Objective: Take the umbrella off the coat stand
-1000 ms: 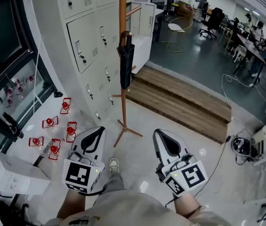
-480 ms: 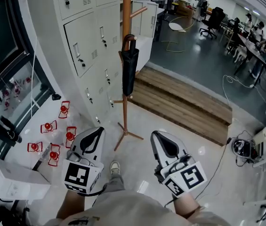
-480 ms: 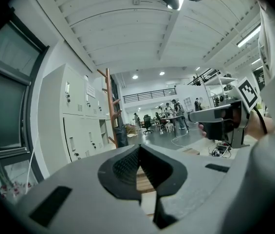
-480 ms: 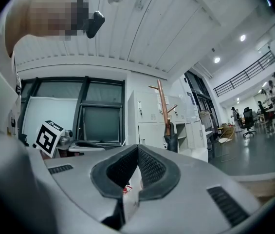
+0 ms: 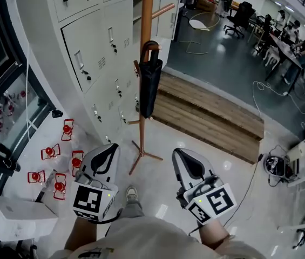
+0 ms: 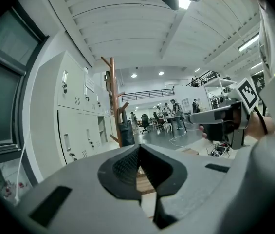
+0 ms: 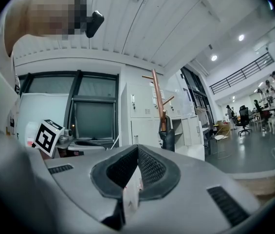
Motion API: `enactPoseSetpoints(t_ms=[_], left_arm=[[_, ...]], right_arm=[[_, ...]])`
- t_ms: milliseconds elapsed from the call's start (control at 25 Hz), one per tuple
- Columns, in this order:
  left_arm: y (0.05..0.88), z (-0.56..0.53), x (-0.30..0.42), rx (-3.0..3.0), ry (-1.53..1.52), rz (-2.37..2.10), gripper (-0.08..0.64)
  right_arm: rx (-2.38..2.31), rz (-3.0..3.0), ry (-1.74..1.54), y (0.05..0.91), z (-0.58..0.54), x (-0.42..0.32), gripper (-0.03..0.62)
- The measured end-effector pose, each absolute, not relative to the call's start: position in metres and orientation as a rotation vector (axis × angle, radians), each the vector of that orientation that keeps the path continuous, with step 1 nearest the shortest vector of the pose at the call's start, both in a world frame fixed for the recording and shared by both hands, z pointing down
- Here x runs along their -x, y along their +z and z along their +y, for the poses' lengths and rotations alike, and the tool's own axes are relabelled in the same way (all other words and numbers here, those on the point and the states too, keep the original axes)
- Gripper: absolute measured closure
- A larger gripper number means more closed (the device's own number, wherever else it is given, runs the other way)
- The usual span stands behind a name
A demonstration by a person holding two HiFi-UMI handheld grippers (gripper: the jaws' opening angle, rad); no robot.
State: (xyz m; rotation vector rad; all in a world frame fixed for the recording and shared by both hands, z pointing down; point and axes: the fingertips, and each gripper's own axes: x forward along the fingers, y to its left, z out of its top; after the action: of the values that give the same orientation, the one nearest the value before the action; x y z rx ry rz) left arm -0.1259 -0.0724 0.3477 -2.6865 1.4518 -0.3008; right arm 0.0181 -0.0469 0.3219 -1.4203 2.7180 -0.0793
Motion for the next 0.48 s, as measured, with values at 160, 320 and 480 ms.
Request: enactPoseSetpoints(t_ms=[160, 320, 480], left_arm=[[0.345, -0.108, 0.139, 2.699, -0.297, 1.434, 0.552], [0.341, -0.143, 0.154, 2.713, -0.298, 1.423, 0.552], [0.331, -0.178, 0.165, 2.718, -0.289, 1.380, 0.552]], right_arm=[[1.418, 2.691, -0.069, 0.315, -0.079, -0.006, 0.584], [1.429, 2.686, -0.049, 0.308, -0.111, 0.009, 0.584], [1.448, 2.673, -0.042, 0.302, -0.142, 0.022, 0.584]])
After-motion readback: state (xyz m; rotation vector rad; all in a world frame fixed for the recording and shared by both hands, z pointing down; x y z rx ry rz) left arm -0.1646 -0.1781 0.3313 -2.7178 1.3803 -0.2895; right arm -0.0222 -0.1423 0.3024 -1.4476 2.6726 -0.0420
